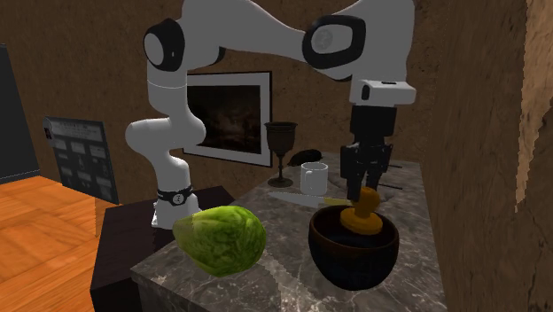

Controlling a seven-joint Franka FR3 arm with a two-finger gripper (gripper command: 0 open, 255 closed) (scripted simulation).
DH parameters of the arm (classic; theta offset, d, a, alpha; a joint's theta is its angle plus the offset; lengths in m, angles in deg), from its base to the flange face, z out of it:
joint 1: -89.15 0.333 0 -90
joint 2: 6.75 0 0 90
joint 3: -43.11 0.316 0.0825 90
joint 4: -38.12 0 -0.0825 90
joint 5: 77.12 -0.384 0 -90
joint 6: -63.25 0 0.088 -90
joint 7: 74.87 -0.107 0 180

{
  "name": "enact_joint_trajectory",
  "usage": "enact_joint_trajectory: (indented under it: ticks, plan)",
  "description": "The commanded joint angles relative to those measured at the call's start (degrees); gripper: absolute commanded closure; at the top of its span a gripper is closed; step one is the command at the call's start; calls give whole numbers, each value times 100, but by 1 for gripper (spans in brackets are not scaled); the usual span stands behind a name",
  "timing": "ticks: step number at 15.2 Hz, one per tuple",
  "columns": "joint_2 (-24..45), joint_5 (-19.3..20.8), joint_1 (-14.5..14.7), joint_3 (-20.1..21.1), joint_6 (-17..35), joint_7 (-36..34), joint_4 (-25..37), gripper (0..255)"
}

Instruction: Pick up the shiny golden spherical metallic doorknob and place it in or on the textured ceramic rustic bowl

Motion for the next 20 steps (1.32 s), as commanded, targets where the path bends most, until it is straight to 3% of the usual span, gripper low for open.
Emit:
enact_joint_trajectory:
  ticks: [1, 5, 12, 13, 18, 20]
  plan:
    - [6, 11, -16, -8, 145, -17, -138, 255]
    - [72, 57, -25, -29, 428, -69, -365, 255]
    - [72, 57, -25, -29, 428, -69, -365, 255]
    - [72, 57, -25, -29, 428, -69, -365, 0]
    - [72, 57, -25, -29, 428, -69, -365, 0]
    - [1, 7, 4, 1, 83, -29, -82, 0]
